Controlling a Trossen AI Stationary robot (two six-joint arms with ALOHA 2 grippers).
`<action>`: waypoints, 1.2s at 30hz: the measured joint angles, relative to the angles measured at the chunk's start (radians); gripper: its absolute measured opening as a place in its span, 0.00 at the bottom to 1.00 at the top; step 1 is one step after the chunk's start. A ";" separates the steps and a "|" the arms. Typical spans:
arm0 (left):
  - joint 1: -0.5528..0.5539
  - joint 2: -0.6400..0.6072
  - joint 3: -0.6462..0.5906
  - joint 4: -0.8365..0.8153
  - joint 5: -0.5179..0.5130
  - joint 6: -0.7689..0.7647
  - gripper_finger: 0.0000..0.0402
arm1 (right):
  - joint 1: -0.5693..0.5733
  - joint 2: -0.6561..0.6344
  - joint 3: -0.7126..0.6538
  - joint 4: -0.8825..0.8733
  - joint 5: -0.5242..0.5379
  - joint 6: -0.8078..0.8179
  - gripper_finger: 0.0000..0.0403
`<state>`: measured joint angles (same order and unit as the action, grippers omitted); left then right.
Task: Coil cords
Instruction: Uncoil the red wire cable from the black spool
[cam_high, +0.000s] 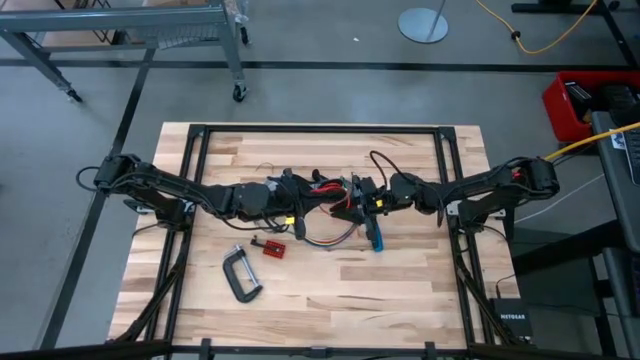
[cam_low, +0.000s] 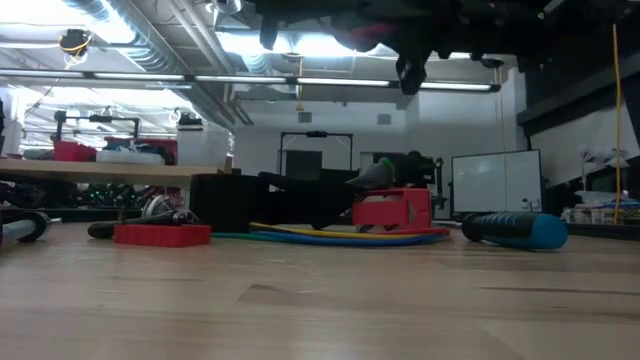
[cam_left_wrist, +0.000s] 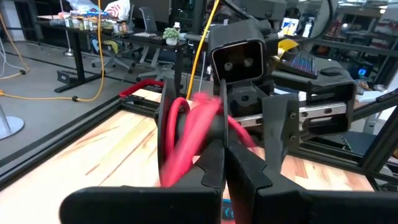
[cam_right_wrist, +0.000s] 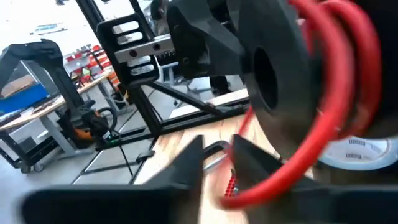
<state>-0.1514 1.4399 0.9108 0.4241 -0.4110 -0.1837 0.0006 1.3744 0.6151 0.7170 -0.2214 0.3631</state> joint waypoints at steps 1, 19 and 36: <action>-0.001 0.000 0.000 -0.004 0.000 0.000 0.00 | 0.000 0.000 0.002 -0.017 -0.003 -0.001 0.07; -0.014 -0.001 0.000 -0.102 0.002 -0.026 0.00 | -0.001 0.000 0.002 -0.301 -0.211 0.034 0.01; -0.014 -0.053 0.000 -0.369 0.175 -0.179 0.00 | -0.001 -0.042 0.002 -0.199 -0.234 0.033 0.01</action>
<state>-0.1658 1.3865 0.9104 0.0546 -0.2356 -0.3630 -0.0002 1.3322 0.6167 0.5183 -0.4557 0.3962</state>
